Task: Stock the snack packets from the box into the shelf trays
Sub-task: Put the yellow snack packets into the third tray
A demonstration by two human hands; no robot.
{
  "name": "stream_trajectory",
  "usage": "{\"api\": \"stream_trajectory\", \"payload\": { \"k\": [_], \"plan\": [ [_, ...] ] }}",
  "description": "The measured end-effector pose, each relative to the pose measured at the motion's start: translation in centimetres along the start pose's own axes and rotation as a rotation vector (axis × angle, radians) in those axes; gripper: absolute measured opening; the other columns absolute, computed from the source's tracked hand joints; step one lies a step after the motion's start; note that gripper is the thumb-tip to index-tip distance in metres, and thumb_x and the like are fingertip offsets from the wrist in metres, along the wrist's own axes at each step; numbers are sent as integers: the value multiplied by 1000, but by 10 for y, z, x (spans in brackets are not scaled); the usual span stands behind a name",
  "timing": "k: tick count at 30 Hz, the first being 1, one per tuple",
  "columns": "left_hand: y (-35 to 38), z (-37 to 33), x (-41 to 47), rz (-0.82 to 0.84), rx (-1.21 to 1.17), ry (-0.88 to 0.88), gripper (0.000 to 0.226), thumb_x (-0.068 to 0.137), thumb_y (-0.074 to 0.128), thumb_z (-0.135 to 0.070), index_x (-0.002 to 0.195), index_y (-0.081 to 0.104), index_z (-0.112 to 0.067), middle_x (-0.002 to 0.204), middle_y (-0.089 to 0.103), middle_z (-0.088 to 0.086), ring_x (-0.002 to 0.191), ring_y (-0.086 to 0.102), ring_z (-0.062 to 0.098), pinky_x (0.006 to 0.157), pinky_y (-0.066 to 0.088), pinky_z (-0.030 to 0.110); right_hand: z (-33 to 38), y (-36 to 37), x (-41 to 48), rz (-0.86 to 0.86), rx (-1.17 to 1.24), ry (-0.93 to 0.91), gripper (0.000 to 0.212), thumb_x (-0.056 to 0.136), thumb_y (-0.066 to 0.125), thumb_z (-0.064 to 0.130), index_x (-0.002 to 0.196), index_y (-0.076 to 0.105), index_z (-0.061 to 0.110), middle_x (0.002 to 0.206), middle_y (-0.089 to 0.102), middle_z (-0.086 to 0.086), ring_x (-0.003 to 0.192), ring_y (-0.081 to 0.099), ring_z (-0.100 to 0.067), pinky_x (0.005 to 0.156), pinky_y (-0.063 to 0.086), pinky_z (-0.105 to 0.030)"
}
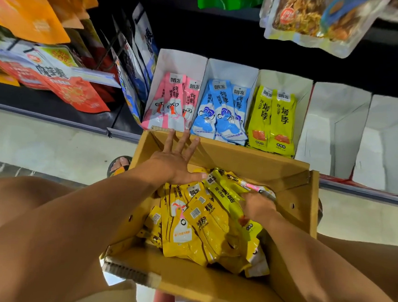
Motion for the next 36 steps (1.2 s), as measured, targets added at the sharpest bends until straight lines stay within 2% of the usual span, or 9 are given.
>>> {"api": "stream_trajectory", "payload": {
  "k": [6, 12, 15, 21, 25, 28, 30, 33, 36],
  "plan": [
    [-7, 2, -5, -4, -84, 44, 100, 89, 31, -86, 155, -28, -39, 159, -43, -8, 142, -45, 33, 125, 0, 64, 2, -36, -23, -61, 142, -88, 44, 101, 43, 44, 131, 59, 17, 138, 60, -9, 129, 54, -31, 106, 45, -44],
    [-26, -1, -23, -161, -342, 89, 97, 84, 8, -91, 164, 11, -35, 172, -7, -3, 157, -15, 30, 124, 2, 58, 31, -89, -72, -193, 489, -267, 31, 104, 49, 34, 129, 63, 21, 117, 66, 8, 102, 61, -13, 89, 45, -27],
    [-35, -13, -37, -243, -537, 149, 102, 85, 0, -90, 161, 31, -29, 171, 17, 8, 158, 12, 34, 124, 14, 55, 50, -109, -87, -306, 679, -298, 34, 102, 52, 40, 133, 60, 26, 121, 66, 9, 110, 63, -14, 94, 55, -43],
    [-46, -37, -57, -9, -1121, 296, 87, 90, 19, -87, 153, 44, -32, 148, 56, 1, 120, 65, 23, 105, 51, 50, 90, -143, -95, -491, 777, -373, 33, 102, 51, 35, 134, 58, 30, 123, 66, 13, 113, 62, -8, 100, 50, -41],
    [-50, -42, -58, -97, -1295, 283, 57, 102, 44, -64, 136, 57, -20, 117, 68, 2, 102, 69, 21, 94, 59, 51, 107, -150, -102, -451, 786, -377, 48, 98, 58, 41, 144, 46, 33, 118, 49, 14, 97, 63, -10, 87, 53, -32],
    [-54, -37, -54, -227, -1265, 197, 30, 109, 44, -37, 124, 60, -17, 108, 70, 9, 94, 69, 24, 80, 62, 42, 105, -148, -97, -400, 905, -349, 49, 100, 54, 41, 147, 42, 39, 117, 52, 19, 99, 62, -11, 84, 55, -32],
    [-53, -30, -49, -267, -1243, 142, 29, 111, 41, -34, 125, 59, -16, 115, 71, 16, 97, 69, 28, 76, 59, 37, 98, -143, -90, -415, 966, -296, 36, 102, 52, 35, 138, 51, 37, 112, 61, 17, 93, 65, -10, 80, 54, -33],
    [-51, -21, -43, -296, -1199, 109, 29, 111, 41, -34, 125, 57, -14, 119, 70, 23, 96, 68, 32, 84, 59, 45, 78, -119, -74, -387, 925, -175, 16, 101, 53, 29, 109, 61, 41, 102, 69, 7, 81, 66, -12, 76, 52, -34],
    [-45, -14, -34, -259, -1218, 83, 40, 111, 41, -33, 140, 50, -7, 104, 67, 20, 86, 59, 27, 68, 56, 38, 52, -79, -52, -285, 736, -53, 13, 94, 54, 35, 94, 64, 42, 105, 74, 4, 86, 66, -13, 83, 53, -34]
  ]
}}
Point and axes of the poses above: each hand's wrist, its own x-axis towards the middle knuckle, its own y-axis out of the palm, z = x × y, the point moved 2 cm from there along x, towards the middle knuckle
